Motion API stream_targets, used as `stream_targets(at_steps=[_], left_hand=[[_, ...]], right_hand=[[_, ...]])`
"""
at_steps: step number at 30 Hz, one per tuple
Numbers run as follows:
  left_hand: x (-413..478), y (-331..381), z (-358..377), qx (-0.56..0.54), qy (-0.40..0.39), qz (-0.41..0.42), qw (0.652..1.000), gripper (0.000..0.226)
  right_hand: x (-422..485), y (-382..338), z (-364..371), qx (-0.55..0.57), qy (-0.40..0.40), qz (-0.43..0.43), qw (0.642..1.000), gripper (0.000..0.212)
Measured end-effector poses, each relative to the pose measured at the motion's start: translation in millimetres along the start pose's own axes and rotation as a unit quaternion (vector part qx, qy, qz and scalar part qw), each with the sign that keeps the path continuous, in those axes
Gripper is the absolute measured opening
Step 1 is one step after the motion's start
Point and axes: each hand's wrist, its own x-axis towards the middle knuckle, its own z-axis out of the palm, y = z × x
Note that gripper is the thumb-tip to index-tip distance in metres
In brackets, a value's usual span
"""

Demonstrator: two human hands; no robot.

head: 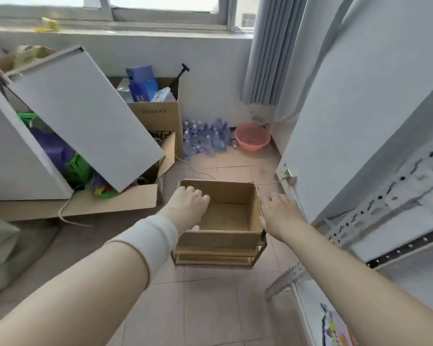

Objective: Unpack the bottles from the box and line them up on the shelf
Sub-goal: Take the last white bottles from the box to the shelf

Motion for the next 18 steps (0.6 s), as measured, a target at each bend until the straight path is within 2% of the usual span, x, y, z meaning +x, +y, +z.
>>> stream_targets(at_steps=[4, 10, 13, 18], left_hand=[[59, -35, 44, -0.035, -0.054, -0.007, 0.998, 0.031], [179, -79, 129, -0.108, -0.111, -0.002, 0.988, 0.038], [224, -85, 184, -0.182, -0.172, -0.001, 0.968, 0.038], [268, -78, 272, -0.243, -0.281, -0.006, 0.928, 0.036]], right_hand=[[74, -13, 25, 0.02, -0.041, -0.03, 0.999, 0.044], [190, -41, 93, 0.034, -0.123, -0.053, 0.99, 0.045], [239, -62, 135, 0.058, -0.193, -0.047, 0.978, 0.045], [288, -102, 208, 0.114, -0.298, -0.057, 0.946, 0.044]])
